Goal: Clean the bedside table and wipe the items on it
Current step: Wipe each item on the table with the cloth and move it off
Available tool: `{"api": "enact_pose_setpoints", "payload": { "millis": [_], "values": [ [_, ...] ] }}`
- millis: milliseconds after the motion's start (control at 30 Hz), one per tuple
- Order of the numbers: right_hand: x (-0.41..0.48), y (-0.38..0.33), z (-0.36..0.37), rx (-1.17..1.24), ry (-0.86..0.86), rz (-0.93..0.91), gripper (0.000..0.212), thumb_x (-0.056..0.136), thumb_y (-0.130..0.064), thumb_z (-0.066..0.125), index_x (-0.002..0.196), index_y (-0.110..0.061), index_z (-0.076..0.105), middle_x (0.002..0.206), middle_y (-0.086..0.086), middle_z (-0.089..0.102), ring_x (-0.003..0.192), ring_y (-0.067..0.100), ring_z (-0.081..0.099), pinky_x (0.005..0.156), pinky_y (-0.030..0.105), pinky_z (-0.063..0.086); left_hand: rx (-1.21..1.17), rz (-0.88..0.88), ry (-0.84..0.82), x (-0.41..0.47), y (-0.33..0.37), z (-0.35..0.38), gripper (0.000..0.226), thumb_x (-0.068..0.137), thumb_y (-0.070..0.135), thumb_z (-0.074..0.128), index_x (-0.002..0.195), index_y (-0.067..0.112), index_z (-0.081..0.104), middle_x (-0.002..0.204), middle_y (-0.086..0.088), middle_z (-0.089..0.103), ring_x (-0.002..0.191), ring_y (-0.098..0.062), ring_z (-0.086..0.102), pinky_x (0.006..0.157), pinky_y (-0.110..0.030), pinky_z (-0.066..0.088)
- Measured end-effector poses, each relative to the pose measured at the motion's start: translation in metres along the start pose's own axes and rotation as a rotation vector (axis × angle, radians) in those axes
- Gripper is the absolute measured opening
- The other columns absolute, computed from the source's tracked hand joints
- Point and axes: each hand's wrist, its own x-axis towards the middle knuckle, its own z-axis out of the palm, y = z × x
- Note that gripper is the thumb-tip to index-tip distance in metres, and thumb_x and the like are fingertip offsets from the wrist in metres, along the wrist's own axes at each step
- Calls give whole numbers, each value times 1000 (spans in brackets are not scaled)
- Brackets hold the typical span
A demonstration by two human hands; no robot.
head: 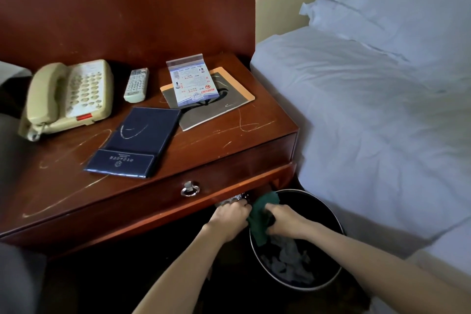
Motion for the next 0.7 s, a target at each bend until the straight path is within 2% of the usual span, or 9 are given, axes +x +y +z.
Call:
{"api": "enact_pose_setpoints", "payload": {
  "millis": [67,133,200,267,333,400,467,567,700],
  "values": [
    [-6,-2,-7,51,-25,-44,47,73,-16,76,115,-8,55,115,8,64,104,18,61,83,22,46,-214,30,-13,-4,-1,-20,22,89,20,57,108,9,56,119,-8,53,111,-30,54,90,-41,46],
    [-15,-6,-19,91,-68,-84,52,70,-19,79,116,-15,56,110,1,64,100,13,62,83,22,48,-388,46,39,-10,1,-36,9,83,19,60,84,14,52,98,-5,54,92,-30,58,76,-38,48],
    [-23,-12,-31,113,-126,-115,54,66,-22,81,113,-26,55,104,-6,65,97,8,62,81,20,50,-469,26,100,-17,5,-49,17,79,19,60,74,19,44,82,1,51,77,-26,55,64,-34,42],
    [-30,-20,-46,148,-183,-150,53,63,-23,82,108,-32,55,104,-6,67,99,12,62,87,28,51,-507,-8,150,-25,8,-61,16,79,22,60,75,22,44,75,1,55,70,-24,55,60,-36,44],
    [-38,-29,-59,193,-219,-175,55,62,-26,83,109,-34,56,108,-4,68,104,16,63,95,36,49,-519,-8,217,-32,9,-72,13,81,25,60,84,21,47,78,-3,62,70,-24,59,63,-37,48],
    [-47,-37,-71,259,-242,-184,60,62,-30,84,114,-37,55,107,-9,69,104,12,63,96,31,48,-561,25,290,-42,9,-83,12,84,23,58,90,21,48,78,-1,63,69,-19,61,63,-34,49],
    [-57,-46,-79,420,-269,-208,60,66,-25,83,118,-38,55,105,-11,70,102,6,64,92,24,50,-665,51,365,-54,9,-95,10,88,19,56,92,23,49,74,3,62,63,-10,58,59,-27,47],
    [-68,-61,-89,642,-247,-250,43,74,-21,77,114,-28,61,97,-10,72,94,4,66,78,17,50,-802,52,476,-72,10,-114,9,92,16,54,93,25,52,73,-1,65,61,-11,60,53,-21,47],
    [-69,-77,-97,867,-159,-322,33,81,-18,70,114,-13,67,113,11,70,112,26,64,99,37,48,-939,33,569,-89,7,-134,7,95,18,55,94,25,57,80,1,68,64,-5,64,54,-16,48]
  ]
}}
